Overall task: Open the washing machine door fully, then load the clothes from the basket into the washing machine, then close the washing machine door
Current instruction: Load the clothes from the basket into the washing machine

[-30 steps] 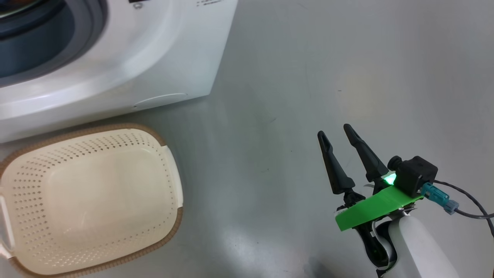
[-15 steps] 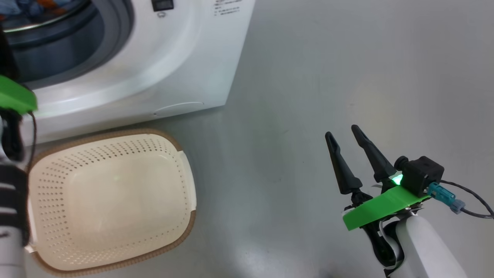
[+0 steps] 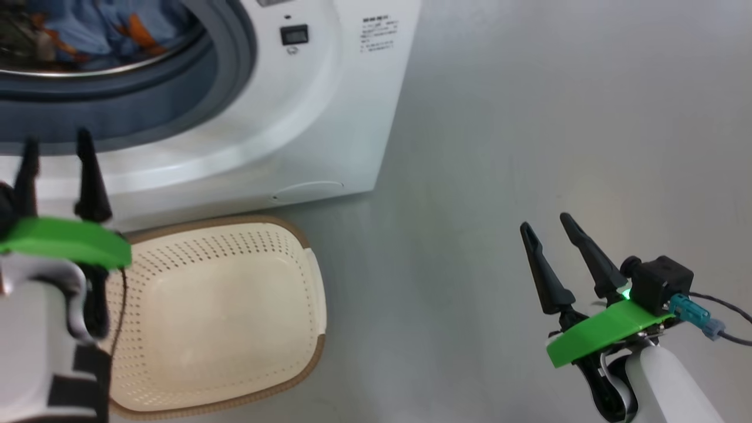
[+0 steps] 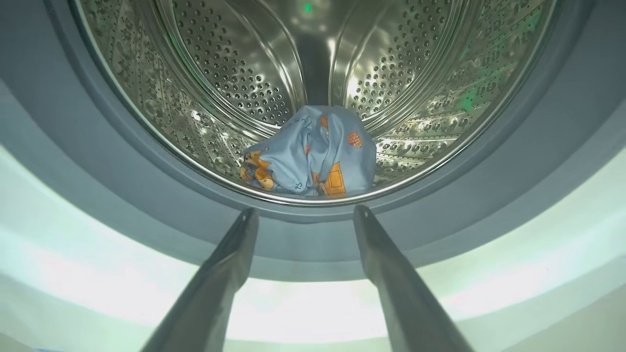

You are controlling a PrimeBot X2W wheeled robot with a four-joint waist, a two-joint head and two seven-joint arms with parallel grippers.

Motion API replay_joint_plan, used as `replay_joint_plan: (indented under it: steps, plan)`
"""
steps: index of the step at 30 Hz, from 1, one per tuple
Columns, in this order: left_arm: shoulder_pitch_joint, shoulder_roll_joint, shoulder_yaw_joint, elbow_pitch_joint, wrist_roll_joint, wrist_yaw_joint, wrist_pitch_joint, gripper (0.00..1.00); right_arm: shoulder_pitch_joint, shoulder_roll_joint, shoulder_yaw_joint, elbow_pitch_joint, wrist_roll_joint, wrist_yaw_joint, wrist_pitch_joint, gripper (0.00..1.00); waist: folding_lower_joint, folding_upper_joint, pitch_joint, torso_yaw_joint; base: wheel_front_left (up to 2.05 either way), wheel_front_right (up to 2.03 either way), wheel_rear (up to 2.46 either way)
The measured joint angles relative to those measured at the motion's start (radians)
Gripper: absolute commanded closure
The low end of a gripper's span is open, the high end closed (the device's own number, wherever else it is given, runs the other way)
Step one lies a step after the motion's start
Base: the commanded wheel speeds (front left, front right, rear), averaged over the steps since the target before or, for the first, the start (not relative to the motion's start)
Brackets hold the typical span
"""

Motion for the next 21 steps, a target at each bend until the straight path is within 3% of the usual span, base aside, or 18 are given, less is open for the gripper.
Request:
replay_joint_plan:
  steps: [21]
  plan:
    - [0.414, -0.071, 0.031, -0.187, 0.048, 0.0, 0.0, 0.0, 0.143, -0.054, -0.021, 0.017, 0.009, 0.0, 0.0, 0.0, 0.0, 0.0, -0.21, 0.062, 0.0, 0.0, 0.0]
